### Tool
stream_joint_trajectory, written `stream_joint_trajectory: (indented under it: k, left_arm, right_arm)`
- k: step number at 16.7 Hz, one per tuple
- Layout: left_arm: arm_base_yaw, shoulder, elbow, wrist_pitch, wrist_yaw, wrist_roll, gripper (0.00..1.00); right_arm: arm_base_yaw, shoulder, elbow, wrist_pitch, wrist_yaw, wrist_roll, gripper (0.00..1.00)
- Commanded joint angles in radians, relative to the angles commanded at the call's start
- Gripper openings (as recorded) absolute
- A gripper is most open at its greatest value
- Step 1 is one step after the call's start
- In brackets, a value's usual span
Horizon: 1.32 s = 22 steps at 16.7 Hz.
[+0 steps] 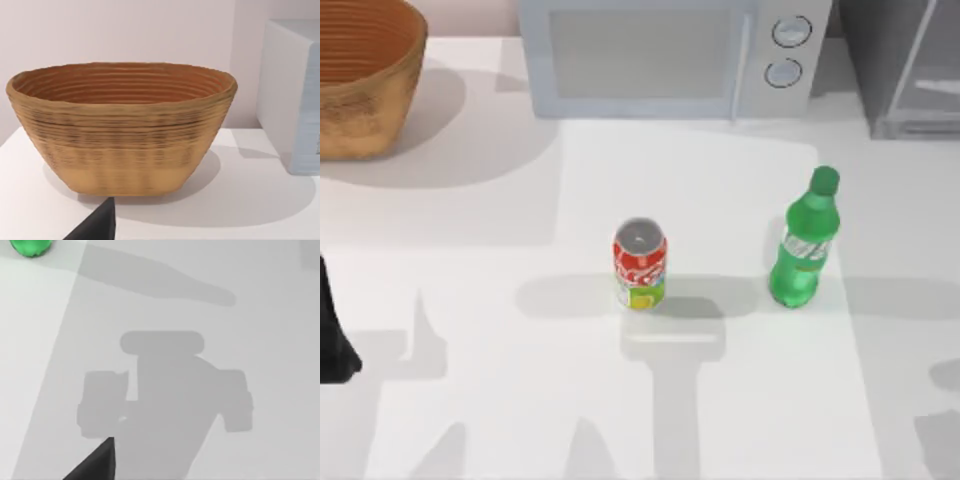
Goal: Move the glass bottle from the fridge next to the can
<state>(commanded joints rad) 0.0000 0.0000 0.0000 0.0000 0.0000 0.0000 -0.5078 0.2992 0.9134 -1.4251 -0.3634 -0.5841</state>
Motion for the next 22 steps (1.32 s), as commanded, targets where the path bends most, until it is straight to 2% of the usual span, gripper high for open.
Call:
stream_joint_trajectory:
  k: [7,11,13,16,22]
  left_arm:
    - [0.000,0.000,0.000,0.000,0.000,0.000,1.00]
    - [0.000,0.000,0.000,0.000,0.000,0.000,1.00]
    - [0.000,0.000,0.000,0.000,0.000,0.000,1.00]
    - [0.000,0.000,0.000,0.000,0.000,0.000,1.00]
    - [0.000,0.000,0.000,0.000,0.000,0.000,1.00]
  right_arm:
    - [-0.726,0.864,0.234,-0.012,-0.338,-0.872,1.00]
    - [-1.076,1.245,0.339,-0.035,-0.476,-1.228,1.00]
    - [-1.190,1.375,0.378,-0.046,-0.524,-1.345,1.00]
    - [-1.286,1.495,0.415,-0.061,-0.571,-1.448,1.00]
    - [-1.299,1.521,0.421,-0.065,-0.581,-1.469,1.00]
